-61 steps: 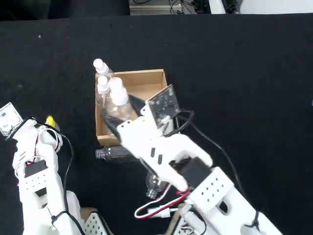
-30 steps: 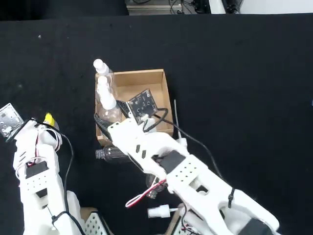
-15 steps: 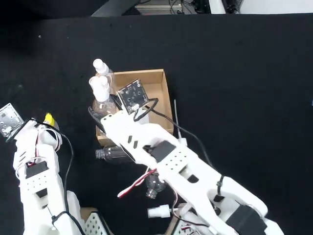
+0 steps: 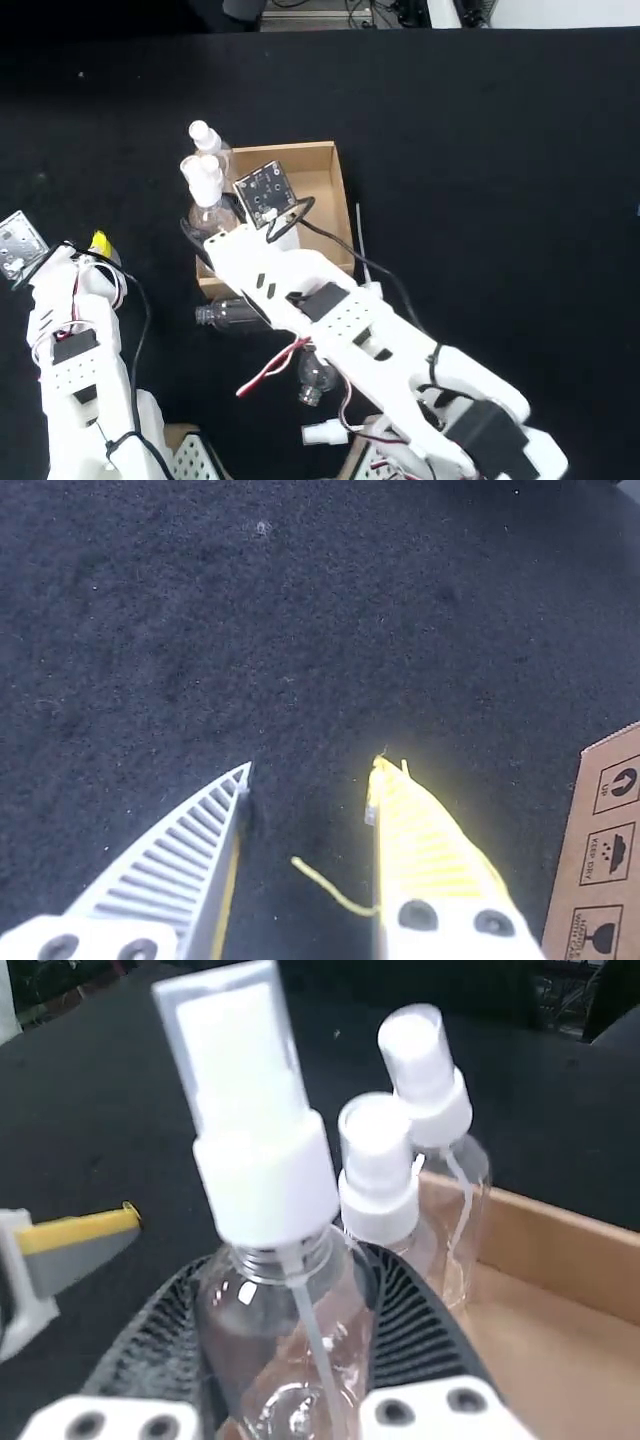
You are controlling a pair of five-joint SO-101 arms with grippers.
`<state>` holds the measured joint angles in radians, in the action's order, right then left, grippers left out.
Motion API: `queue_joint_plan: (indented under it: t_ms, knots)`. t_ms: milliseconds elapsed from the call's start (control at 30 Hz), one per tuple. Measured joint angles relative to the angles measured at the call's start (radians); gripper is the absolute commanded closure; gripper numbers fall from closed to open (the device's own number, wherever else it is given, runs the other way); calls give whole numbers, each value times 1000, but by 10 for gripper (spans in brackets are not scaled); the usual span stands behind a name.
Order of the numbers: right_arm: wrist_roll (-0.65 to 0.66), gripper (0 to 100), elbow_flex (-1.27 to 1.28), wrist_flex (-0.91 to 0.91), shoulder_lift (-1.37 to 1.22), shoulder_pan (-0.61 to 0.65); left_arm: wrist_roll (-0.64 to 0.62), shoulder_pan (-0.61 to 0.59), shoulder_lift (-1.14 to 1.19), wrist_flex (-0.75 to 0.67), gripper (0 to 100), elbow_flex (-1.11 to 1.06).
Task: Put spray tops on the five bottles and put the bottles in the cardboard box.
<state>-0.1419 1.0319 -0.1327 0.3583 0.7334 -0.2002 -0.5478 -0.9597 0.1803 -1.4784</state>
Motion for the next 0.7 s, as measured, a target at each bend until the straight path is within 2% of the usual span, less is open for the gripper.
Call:
queue_joint_plan:
  t_ms: [367,533,700]
  knots:
    - [2,987,-2,-17,-48,0,0,0,0,0,838,0]
    - [6,987,32,-115,-48,0,0,0,0,0,838,0]
    - [46,987,49,-137,-48,0,0,0,0,0,838,0]
